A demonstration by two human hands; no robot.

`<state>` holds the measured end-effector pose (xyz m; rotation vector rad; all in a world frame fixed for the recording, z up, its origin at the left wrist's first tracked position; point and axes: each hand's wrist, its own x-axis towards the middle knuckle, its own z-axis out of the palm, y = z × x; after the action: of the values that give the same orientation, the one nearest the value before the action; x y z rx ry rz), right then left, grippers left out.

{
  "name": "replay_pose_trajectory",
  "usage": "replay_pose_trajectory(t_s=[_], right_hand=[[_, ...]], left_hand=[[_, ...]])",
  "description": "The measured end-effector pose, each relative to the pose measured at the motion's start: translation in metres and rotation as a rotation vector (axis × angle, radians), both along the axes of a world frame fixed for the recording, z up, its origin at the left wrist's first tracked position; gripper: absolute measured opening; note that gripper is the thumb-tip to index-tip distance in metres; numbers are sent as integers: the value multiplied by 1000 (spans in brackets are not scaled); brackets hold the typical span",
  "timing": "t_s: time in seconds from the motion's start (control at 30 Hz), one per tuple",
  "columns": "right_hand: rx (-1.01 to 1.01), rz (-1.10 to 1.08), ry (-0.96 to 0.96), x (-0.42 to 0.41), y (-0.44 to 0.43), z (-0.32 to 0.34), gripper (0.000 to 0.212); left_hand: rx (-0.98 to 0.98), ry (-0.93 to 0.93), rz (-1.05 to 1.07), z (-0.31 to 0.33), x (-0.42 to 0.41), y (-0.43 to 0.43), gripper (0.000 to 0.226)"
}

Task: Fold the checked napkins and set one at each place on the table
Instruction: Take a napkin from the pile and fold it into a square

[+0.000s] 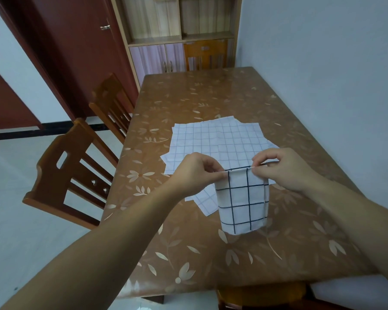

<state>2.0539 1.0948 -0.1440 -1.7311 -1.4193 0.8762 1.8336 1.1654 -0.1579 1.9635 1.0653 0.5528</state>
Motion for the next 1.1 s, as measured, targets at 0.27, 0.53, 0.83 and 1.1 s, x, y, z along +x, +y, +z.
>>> replay_pose_trajectory(t_s=[0.27,0.53,0.83,1.1], right_hand=[[56,-44,-43,-1,-1,-4,7],[76,-49,-143,1,2,-6,11],[124,-59,-104,-1,-2,-4,21],[-11,161,-286,-8,-1,7,31]], left_hand=[[168,-14,50,-4,-1,-3,10],[160,-30,77,-5,-5,0,13],[-103,-222,214,-7,-8,6,15],[-261,-304,120,-1,-2,1,4]])
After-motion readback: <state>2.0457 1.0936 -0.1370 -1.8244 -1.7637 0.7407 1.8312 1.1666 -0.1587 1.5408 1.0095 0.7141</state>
